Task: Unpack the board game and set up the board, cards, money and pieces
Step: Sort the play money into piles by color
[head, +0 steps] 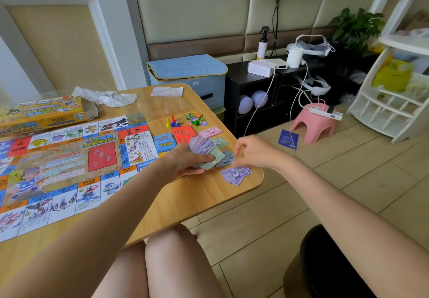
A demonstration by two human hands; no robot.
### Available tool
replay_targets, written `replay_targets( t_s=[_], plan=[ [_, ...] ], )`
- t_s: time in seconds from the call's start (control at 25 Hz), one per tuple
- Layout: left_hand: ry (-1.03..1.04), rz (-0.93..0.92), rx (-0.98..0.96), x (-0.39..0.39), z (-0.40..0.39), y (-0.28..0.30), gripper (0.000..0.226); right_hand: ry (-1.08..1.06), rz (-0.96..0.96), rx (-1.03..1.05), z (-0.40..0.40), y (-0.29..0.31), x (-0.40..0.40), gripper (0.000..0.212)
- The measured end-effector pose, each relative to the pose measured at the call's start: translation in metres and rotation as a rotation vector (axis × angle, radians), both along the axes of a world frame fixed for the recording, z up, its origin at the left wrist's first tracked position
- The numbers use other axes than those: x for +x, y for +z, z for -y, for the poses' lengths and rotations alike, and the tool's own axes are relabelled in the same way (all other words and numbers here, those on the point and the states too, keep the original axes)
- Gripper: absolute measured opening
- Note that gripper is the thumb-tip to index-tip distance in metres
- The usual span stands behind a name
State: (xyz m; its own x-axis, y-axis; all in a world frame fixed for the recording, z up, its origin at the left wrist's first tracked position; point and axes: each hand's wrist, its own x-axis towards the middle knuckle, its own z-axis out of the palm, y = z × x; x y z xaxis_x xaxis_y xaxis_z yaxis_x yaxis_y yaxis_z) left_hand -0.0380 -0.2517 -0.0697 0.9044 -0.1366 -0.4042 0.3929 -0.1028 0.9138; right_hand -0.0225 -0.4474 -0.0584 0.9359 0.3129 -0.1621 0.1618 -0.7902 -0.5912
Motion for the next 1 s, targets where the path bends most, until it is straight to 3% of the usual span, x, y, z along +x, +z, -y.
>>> replay_targets(
  t_s=[0.24,0.4,0.52,0.68,0.8,0.88,1.0],
  plan=[
    [0.076,0.029,-0.127,0.005,-0.001,0.006,0.014,-0.045,-0.116,0.454,-0.025,0.006,0.015,0.022],
    [0.237,0.083,-0.221,0.019,-0.019,0.013,0.011,-0.231,-0.033,0.534,-0.039,0.000,0.043,0.020],
    [0.210,0.106,-0.201,0.027,-0.034,0.013,0.013,-0.316,0.021,0.373,-0.044,-0.012,0.061,0.018],
    [0.172,0.075,-0.134,0.031,-0.039,0.005,0.021,-0.179,0.109,-0.040,-0.044,-0.023,0.065,0.013],
    [0.199,0.043,-0.107,0.031,-0.035,0.002,0.027,-0.165,0.200,-0.107,-0.044,-0.020,0.062,0.010],
    [0.188,0.035,-0.092,0.030,-0.031,0.002,0.026,-0.178,0.225,0.055,-0.046,-0.012,0.059,0.011],
    [0.142,0.038,-0.101,0.025,-0.025,0.007,0.013,-0.067,-0.027,0.385,-0.054,0.005,0.049,0.024]
  ],
)
